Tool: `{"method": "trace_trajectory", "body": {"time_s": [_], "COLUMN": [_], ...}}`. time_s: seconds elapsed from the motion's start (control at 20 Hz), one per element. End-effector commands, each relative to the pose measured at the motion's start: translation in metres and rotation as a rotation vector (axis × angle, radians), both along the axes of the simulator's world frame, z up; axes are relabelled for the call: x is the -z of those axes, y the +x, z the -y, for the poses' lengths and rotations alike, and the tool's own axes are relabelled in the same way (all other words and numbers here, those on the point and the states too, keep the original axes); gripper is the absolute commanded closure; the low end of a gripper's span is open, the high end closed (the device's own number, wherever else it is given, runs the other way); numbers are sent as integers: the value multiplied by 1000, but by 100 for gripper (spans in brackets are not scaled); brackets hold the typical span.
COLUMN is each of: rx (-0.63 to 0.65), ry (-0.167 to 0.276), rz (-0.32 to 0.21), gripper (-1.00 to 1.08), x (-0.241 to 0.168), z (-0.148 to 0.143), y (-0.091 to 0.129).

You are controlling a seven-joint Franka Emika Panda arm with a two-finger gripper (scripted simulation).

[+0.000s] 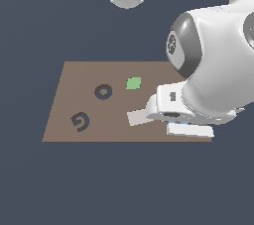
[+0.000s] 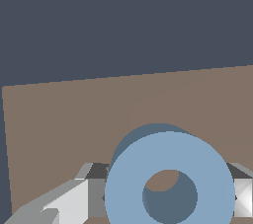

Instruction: Insert a designated object into the corresponding slot on a board.

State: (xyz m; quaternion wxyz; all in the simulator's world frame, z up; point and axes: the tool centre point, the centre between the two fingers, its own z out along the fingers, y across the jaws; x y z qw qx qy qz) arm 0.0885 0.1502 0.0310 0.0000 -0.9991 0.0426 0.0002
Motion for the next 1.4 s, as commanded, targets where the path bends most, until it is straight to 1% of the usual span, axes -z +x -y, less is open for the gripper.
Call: {"method": "trace_trajectory", "body": {"time_s": [0.0, 0.25, 0.5, 0.95, 1.35], "rx": [-22, -88, -177, -367, -520], "ry": [0, 0, 0, 0, -1], "rz": [1, 1, 0, 0, 0], "gripper": [108, 108, 108, 108, 108], "x": [-1, -2, -3, -5, -8], "z": [6, 25, 52, 114, 171], "y": [-6, -23, -45, -80, -99]}}
